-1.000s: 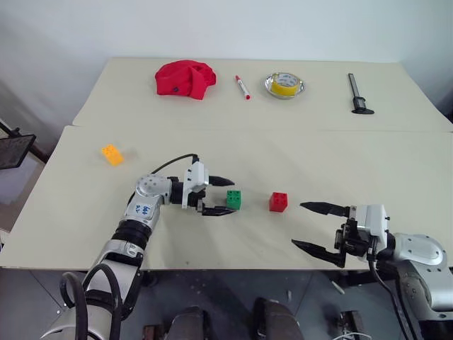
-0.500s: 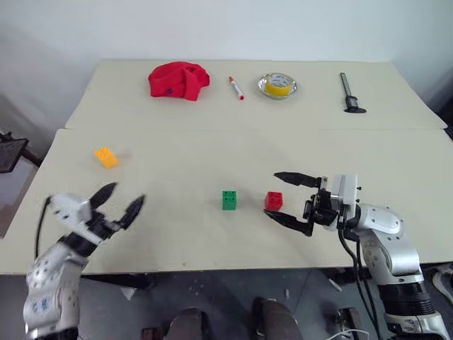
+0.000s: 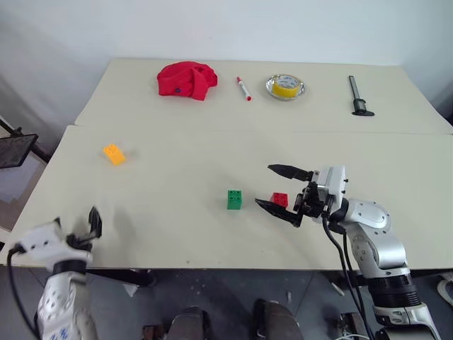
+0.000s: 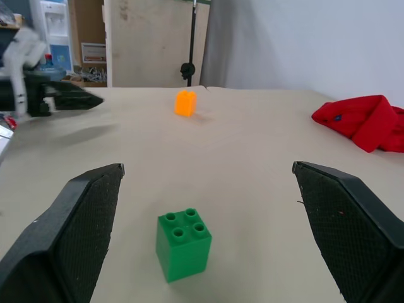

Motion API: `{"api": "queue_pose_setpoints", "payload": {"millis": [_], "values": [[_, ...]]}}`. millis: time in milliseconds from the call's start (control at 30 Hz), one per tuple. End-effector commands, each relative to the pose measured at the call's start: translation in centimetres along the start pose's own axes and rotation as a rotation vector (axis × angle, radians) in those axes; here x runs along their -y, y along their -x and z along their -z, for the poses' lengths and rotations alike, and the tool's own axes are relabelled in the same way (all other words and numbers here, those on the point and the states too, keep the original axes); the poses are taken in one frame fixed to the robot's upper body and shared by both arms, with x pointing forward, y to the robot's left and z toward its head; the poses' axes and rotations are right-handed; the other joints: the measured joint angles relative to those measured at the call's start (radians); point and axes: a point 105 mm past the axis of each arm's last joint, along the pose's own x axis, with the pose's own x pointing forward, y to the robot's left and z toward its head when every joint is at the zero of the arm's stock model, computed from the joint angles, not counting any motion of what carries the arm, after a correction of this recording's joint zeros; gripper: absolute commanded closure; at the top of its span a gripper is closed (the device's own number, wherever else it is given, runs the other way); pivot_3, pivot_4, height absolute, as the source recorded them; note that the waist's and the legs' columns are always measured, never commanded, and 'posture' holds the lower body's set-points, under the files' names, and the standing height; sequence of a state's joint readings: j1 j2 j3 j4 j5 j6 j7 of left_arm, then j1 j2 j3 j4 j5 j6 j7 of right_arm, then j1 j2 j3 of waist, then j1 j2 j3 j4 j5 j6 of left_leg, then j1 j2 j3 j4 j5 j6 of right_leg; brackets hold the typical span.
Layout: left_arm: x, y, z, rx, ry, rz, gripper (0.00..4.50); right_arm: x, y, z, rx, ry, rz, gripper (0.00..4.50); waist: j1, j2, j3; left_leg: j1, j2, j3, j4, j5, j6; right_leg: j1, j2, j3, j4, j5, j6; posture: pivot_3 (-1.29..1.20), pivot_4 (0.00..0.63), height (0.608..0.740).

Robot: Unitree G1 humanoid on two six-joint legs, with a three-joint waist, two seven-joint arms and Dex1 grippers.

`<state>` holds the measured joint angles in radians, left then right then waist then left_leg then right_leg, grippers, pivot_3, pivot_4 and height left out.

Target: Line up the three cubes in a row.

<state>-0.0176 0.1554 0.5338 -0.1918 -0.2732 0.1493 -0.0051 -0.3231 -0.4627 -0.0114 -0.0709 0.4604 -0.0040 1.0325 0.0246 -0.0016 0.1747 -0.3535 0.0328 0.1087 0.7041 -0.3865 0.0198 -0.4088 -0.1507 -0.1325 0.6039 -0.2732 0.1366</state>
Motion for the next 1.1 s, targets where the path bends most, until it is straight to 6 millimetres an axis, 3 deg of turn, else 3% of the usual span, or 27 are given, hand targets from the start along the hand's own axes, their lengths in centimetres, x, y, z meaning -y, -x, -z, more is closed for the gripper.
{"api": "queue_pose_setpoints", "payload": {"millis": [33,267,567,700,933,1033,1067,1100], "values": [[1.8,-3.7,-1.3,0.006,-0.039,-0.058,0.07,0.7,0.1,-1.2,0.042,0.062,0.029,0.00,-0.001,0.000,0.000,0.000,0.000,0.000,0.000,0.000,0.000,0.000,0.000,0.000,0.001,0.000,0.000,0.00,0.150,0.740],[4.8,-9.1,-0.2,-0.036,-0.043,-0.186,0.07,-0.2,-1.2,-1.5,0.082,0.065,0.005,0.00,-0.017,0.000,0.000,0.001,0.000,0.008,-0.004,0.000,-0.001,-0.001,0.001,-0.005,0.000,0.000,0.001,0.00,0.150,0.740],[6.2,-11.3,0.7,-0.050,-0.028,-0.182,0.07,-0.3,-0.9,-1.3,0.077,0.058,0.027,0.00,-0.025,-0.001,0.000,0.000,0.000,0.007,-0.004,0.001,-0.002,-0.001,0.001,-0.006,0.000,0.001,0.001,0.00,0.150,0.740],[6.1,-11.4,0.2,-0.012,-0.042,-0.193,0.89,-0.4,-0.9,-1.1,0.073,0.055,0.030,0.00,-0.025,-0.001,0.000,0.000,0.000,0.008,-0.004,0.001,-0.002,-0.001,0.001,-0.006,0.000,0.001,0.001,0.00,0.150,0.740],[6.5,-10.9,-0.3,0.049,0.009,-0.082,3.02,-0.7,-0.7,-0.6,0.059,0.053,0.032,0.00,-0.026,-0.001,0.000,0.000,0.000,0.008,-0.004,0.001,-0.002,-0.001,0.001,-0.006,0.000,0.001,0.001,0.00,0.150,0.740],[7.0,-10.3,-1.6,0.129,0.089,0.072,3.04,-0.7,-0.6,-0.5,0.050,0.061,0.034,0.00,-0.028,-0.001,0.000,0.000,0.000,0.008,-0.004,0.001,-0.002,-0.001,0.001,-0.006,0.000,0.001,0.001,0.00,0.150,0.740],[7.5,-9.8,-2.2,0.149,0.150,0.175,3.04,-0.7,-0.5,-0.5,0.049,0.064,0.039,0.00,-0.029,-0.001,0.000,0.000,0.000,0.008,-0.004,0.001,-0.002,-0.001,0.001,-0.006,0.000,0.001,0.001,0.00,0.150,0.740],[8.6,-8.2,-3.2,0.162,0.182,0.417,3.04,-0.5,-0.2,-0.5,0.043,0.069,0.050,0.00,-0.030,-0.001,0.000,0.000,0.000,0.008,-0.004,0.001,-0.002,-0.001,0.001,-0.006,0.000,0.001,0.001,0.00,0.150,0.740]]}}
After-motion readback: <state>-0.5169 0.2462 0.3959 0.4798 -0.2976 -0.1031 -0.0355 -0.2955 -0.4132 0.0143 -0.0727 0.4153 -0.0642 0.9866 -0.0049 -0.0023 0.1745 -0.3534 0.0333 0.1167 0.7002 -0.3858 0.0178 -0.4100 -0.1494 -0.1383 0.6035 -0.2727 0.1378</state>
